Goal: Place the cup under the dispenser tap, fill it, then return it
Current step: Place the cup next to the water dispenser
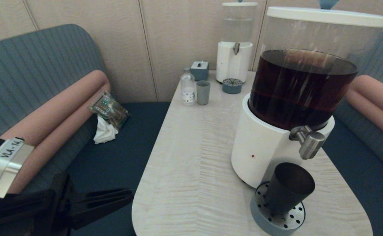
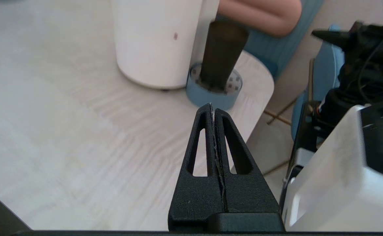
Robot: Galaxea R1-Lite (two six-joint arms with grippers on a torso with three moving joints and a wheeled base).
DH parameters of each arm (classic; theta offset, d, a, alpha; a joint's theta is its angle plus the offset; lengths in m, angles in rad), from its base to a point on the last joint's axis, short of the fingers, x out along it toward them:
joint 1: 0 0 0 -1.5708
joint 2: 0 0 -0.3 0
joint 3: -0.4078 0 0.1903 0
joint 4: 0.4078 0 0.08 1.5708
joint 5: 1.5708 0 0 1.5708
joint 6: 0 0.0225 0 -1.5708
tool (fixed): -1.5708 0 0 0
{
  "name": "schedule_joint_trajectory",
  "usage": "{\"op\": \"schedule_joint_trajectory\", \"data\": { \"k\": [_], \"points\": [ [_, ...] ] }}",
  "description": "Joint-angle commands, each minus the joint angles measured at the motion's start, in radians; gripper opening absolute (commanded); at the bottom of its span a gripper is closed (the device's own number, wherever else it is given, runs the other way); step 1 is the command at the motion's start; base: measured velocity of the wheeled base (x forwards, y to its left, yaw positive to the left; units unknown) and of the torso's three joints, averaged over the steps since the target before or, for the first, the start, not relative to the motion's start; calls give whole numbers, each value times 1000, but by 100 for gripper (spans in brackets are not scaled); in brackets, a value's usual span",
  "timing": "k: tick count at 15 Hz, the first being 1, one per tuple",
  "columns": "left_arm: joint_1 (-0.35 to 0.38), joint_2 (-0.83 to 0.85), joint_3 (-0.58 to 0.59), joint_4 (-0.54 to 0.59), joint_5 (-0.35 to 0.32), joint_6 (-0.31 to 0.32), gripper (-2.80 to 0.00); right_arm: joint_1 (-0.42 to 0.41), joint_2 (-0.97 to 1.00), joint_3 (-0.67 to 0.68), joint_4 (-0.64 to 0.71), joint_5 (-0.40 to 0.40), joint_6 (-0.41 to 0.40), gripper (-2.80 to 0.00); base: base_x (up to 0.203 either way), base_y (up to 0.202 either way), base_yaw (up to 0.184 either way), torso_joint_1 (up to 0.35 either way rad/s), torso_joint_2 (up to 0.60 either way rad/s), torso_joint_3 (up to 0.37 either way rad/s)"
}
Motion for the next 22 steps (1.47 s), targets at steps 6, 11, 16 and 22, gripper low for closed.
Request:
{"op": "schedule_joint_trajectory", "data": {
  "k": [6, 11, 16, 22],
  "points": [
    [-23, 348, -10, -216, -7, 54, -280, 0, -1, 9, -1, 0, 0, -280, 0, 0, 0, 0, 0, 0],
    [-70, 578, -147, -413, -5, 74, -280, 2, -1, 9, -1, 2, 0, -280, 0, 0, 0, 0, 0, 0],
    [-116, 666, -208, -417, 1, 110, 0, 0, -1, 9, -1, 0, -1, -280, 0, 0, 0, 0, 0, 0],
    [-189, 746, -267, -419, -14, 170, 0, 0, -1, 9, -1, 0, -1, -280, 0, 0, 0, 0, 0, 0]
  ]
}}
